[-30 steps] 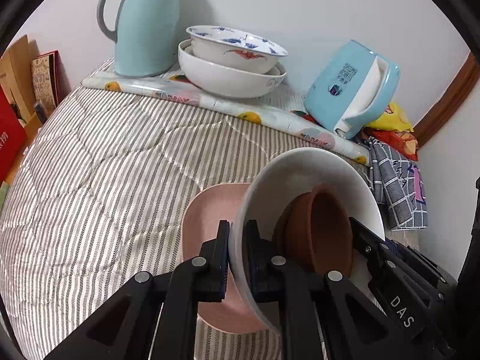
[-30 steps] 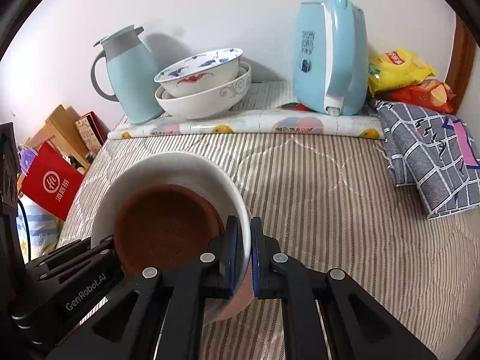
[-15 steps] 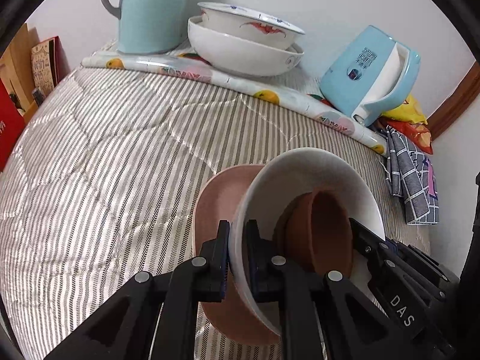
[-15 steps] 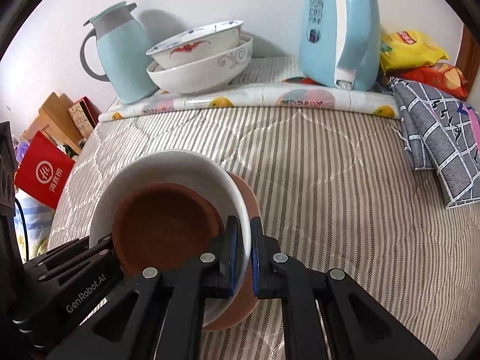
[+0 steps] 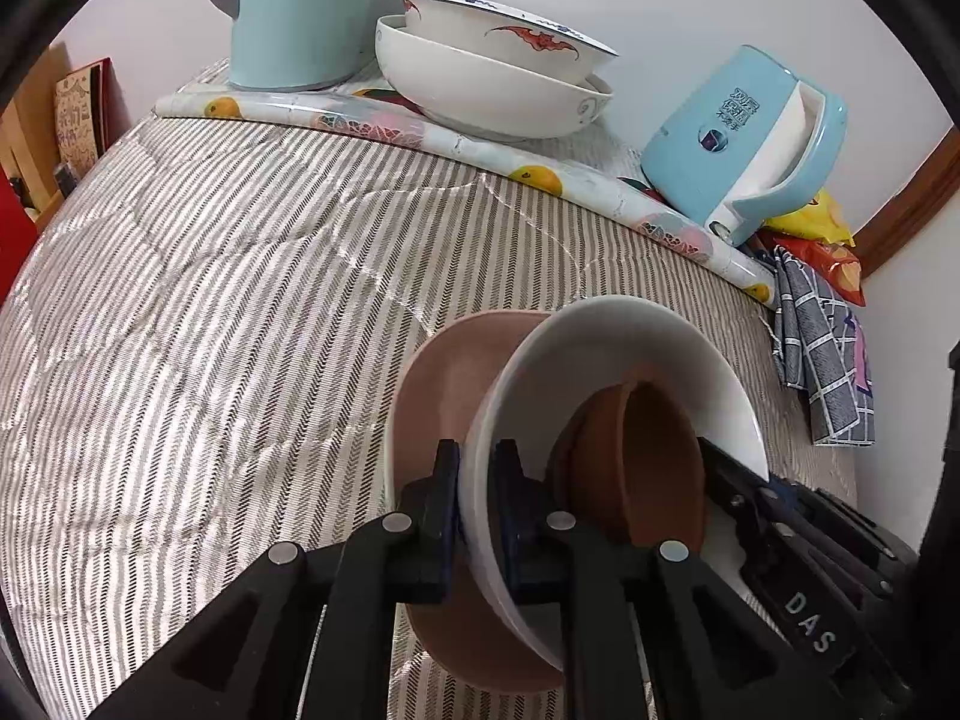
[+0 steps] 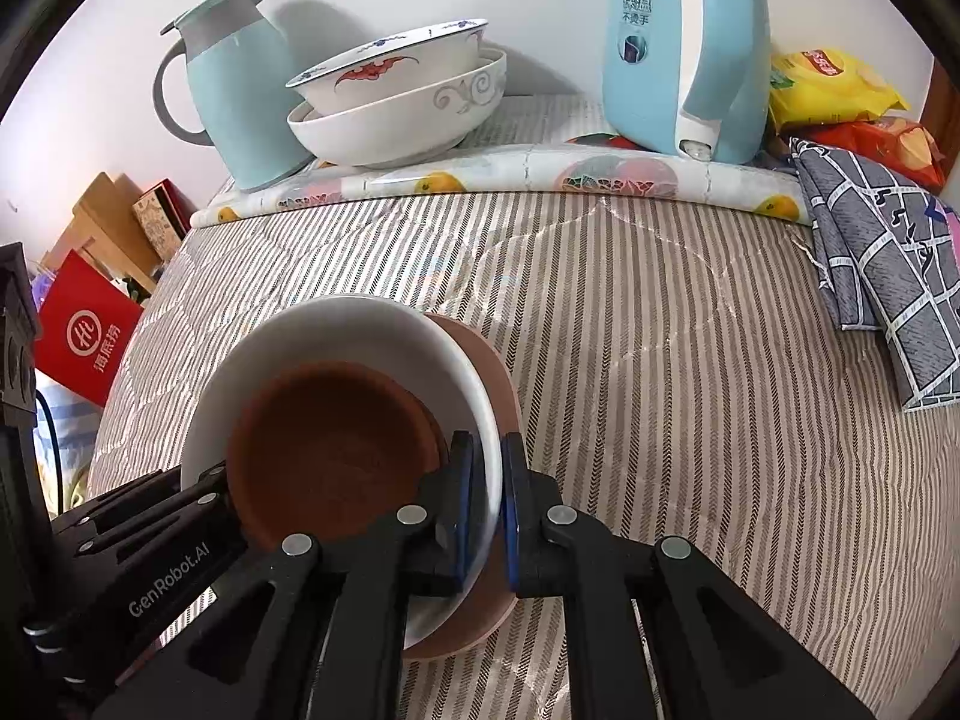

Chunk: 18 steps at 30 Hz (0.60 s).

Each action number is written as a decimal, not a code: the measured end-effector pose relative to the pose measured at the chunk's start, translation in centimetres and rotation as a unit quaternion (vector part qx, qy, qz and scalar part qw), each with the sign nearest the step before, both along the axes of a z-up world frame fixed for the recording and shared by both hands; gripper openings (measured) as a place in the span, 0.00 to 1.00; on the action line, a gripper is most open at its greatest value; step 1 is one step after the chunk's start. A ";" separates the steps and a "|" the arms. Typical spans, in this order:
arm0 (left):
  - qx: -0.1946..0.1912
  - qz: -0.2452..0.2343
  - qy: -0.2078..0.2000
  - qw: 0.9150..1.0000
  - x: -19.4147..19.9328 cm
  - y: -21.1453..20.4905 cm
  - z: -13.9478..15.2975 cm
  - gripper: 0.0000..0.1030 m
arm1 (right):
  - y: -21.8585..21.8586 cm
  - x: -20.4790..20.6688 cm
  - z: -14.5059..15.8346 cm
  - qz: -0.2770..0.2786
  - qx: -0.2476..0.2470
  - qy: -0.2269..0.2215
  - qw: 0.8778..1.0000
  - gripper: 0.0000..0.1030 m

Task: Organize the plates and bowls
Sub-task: 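Lower the white bowl onto the pink plate and open both tools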

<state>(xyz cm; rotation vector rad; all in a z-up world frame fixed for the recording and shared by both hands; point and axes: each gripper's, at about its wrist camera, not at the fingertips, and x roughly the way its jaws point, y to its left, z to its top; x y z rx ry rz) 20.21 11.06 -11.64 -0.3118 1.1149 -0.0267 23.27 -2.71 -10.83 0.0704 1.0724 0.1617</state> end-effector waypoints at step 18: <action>0.014 -0.001 -0.038 0.999 -3.2 0.4 3.8 0.45 | -1.2 -2.9 2.8 -0.015 -0.001 -0.026 1.000 0.28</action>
